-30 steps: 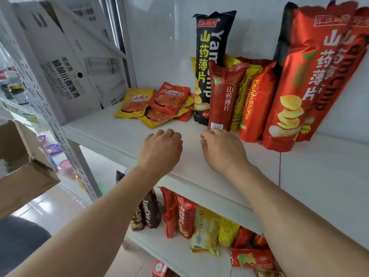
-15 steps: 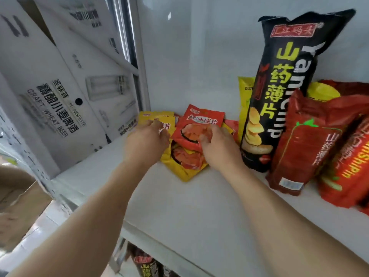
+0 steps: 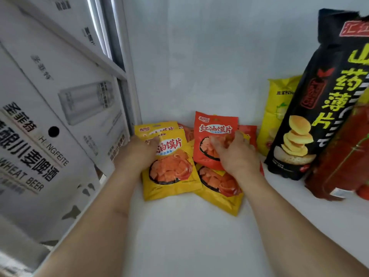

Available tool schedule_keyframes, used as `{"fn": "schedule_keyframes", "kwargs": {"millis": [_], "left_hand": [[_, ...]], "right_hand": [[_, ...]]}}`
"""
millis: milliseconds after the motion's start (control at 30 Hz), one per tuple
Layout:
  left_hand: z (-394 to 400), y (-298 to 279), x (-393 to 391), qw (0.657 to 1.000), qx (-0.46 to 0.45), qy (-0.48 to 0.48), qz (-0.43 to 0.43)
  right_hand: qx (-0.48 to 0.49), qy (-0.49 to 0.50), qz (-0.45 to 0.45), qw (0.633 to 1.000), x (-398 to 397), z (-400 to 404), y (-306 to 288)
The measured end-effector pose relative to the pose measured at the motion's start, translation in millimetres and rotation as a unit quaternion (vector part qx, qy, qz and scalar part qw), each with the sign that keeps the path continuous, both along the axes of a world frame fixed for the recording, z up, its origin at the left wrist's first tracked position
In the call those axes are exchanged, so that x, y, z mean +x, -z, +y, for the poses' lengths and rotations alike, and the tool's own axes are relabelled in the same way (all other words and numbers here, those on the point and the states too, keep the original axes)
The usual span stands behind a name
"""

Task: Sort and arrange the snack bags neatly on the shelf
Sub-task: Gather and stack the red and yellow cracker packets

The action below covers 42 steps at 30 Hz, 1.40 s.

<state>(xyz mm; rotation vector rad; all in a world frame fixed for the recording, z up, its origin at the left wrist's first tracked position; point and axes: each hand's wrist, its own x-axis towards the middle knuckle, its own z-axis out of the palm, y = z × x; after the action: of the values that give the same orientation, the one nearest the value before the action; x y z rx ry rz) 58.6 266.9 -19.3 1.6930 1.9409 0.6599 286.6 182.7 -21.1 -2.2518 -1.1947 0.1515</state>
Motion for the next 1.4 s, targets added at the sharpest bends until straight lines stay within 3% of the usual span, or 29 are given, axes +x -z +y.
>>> {"fn": "schedule_keyframes", "kwargs": {"millis": [200, 367, 500, 600, 700, 767, 833, 933, 1067, 1300, 1400], "left_hand": [[-10.0, -2.4, -2.4, 0.983, 0.072, 0.002, -0.166], [-13.1, 0.7, -1.8, 0.953, 0.031, 0.027, -0.300], [-15.3, -2.2, 2.4, 0.939, 0.042, 0.042, -0.340], [-11.0, -6.1, 4.0, 0.956, 0.087, 0.046, -0.277], [-9.0, -11.5, 5.1, 0.981, 0.156, 0.038, -0.112], [-15.2, -18.9, 13.4, 0.978, 0.196, 0.067, -0.033], [-20.8, -27.5, 28.3, 0.972, 0.192, 0.136, -0.009], [-20.4, -36.4, 56.3, 0.960, 0.145, 0.239, -0.009], [-10.4, -47.9, 88.7, 0.954, 0.106, 0.281, 0.001], [5.0, -48.7, 112.6, 0.967, 0.002, 0.249, -0.051], [10.1, -46.8, 116.0, 0.963, -0.055, 0.219, -0.149]], "right_hand": [[0.068, 0.016, -0.001, 0.998, -7.3, -14.8, 0.7], [0.034, 0.040, 0.021, 0.998, -2.2, -28.2, 2.3], [0.029, 0.050, 0.050, 0.997, -2.0, -39.1, 0.6], [0.020, 0.059, 0.063, 0.996, -1.6, -45.5, 1.5], [0.010, 0.069, 0.069, 0.995, 1.0, -53.1, 3.8], [0.008, 0.080, 0.074, 0.994, 2.5, -58.6, 4.0], [0.002, 0.091, 0.071, 0.993, 2.8, -63.1, 3.4], [-0.018, 0.098, 0.052, 0.994, 2.3, -68.3, 2.5], [-0.060, 0.095, 0.053, 0.992, 6.6, -76.9, 0.1], [-0.094, 0.079, 0.074, 0.990, 21.4, -87.3, -0.6], [-0.100, 0.070, 0.092, 0.988, 25.8, -88.1, -1.5]]}}
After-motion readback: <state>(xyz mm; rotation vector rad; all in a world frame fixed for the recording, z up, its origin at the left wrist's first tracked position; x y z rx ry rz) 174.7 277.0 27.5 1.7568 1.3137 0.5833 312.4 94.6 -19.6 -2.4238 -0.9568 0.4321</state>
